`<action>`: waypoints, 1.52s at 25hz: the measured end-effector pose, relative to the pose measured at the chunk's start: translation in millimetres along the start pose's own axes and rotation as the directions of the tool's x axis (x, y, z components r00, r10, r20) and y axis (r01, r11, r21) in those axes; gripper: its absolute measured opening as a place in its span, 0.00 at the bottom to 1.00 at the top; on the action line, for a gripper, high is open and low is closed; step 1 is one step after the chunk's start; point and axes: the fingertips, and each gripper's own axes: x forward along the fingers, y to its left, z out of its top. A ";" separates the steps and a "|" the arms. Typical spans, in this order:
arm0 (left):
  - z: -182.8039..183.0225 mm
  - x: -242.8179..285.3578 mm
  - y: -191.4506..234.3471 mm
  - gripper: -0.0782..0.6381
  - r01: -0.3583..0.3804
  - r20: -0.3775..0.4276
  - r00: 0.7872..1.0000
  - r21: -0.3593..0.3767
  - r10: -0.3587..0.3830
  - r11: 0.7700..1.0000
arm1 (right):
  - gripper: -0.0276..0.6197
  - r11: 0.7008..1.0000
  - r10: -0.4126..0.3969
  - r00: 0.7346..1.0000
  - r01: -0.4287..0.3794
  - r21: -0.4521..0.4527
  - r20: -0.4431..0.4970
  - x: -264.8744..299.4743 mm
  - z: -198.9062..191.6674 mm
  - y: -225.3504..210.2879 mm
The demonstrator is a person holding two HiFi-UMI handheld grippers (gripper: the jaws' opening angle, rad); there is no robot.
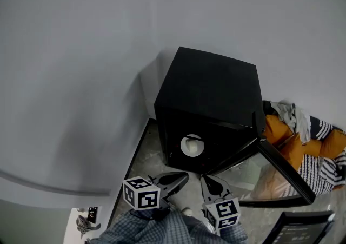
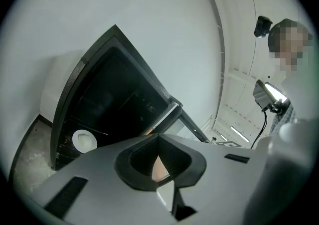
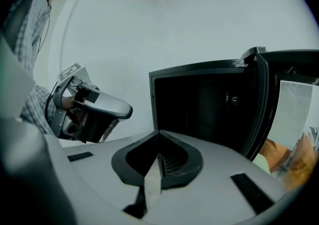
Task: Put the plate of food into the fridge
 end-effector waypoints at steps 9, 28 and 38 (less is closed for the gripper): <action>46.0 -15.6 -16.1 0.12 -0.021 0.118 0.993 0.075 0.012 0.997 | 0.05 0.999 0.004 0.988 -0.011 0.048 0.154 -18.9 52.9 -7.7; 91.3 5.1 -69.7 0.12 0.135 0.161 0.973 0.173 -0.163 0.976 | 0.05 0.992 -0.084 0.937 0.110 -0.059 0.339 -56.3 124.7 -20.2; 83.6 2.4 -66.4 0.12 0.105 0.137 0.982 0.173 -0.130 0.979 | 0.05 0.995 -0.088 0.950 0.101 -0.027 0.298 -58.2 109.8 -25.3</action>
